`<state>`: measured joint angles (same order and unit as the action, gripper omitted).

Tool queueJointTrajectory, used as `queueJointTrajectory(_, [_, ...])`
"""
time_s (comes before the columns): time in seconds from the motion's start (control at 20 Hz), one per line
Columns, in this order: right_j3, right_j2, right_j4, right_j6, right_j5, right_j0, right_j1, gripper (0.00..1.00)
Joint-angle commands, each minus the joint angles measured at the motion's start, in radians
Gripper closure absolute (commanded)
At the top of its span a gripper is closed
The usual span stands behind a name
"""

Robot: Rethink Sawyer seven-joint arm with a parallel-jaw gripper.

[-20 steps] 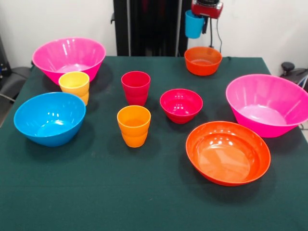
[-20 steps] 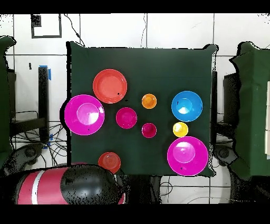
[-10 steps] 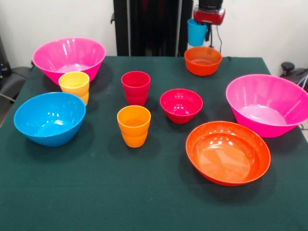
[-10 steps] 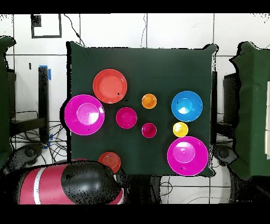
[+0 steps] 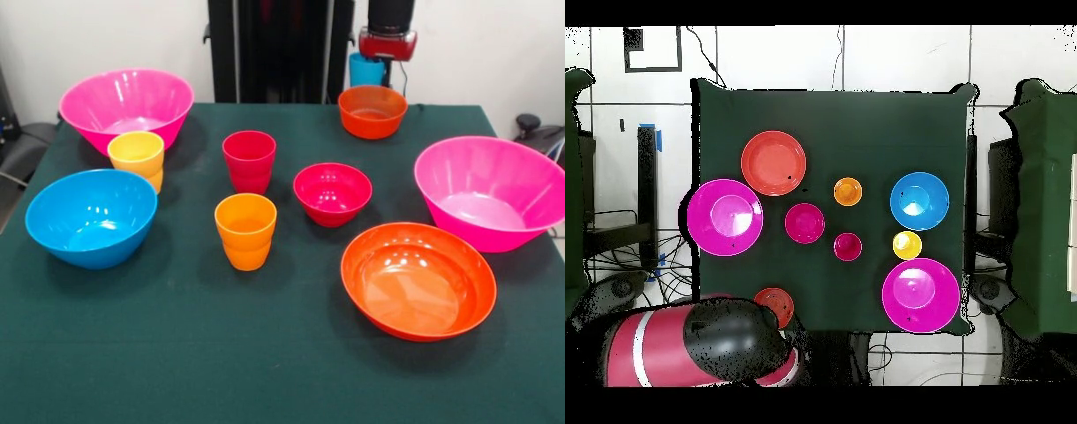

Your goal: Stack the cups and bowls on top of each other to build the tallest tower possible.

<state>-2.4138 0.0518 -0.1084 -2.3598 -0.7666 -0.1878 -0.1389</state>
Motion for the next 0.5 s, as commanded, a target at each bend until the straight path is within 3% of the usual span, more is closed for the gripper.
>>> queueJointTrajectory(0.05, [0.176,-0.114,0.069,-0.212,-0.007,-0.002,0.094,1.0])
queueJointTrajectory(0.35, [0.215,-0.114,0.073,-0.208,-0.012,-0.009,0.139,1.0])
queueJointTrajectory(0.5, [0.198,-0.116,0.078,-0.208,0.001,-0.008,0.126,1.0])
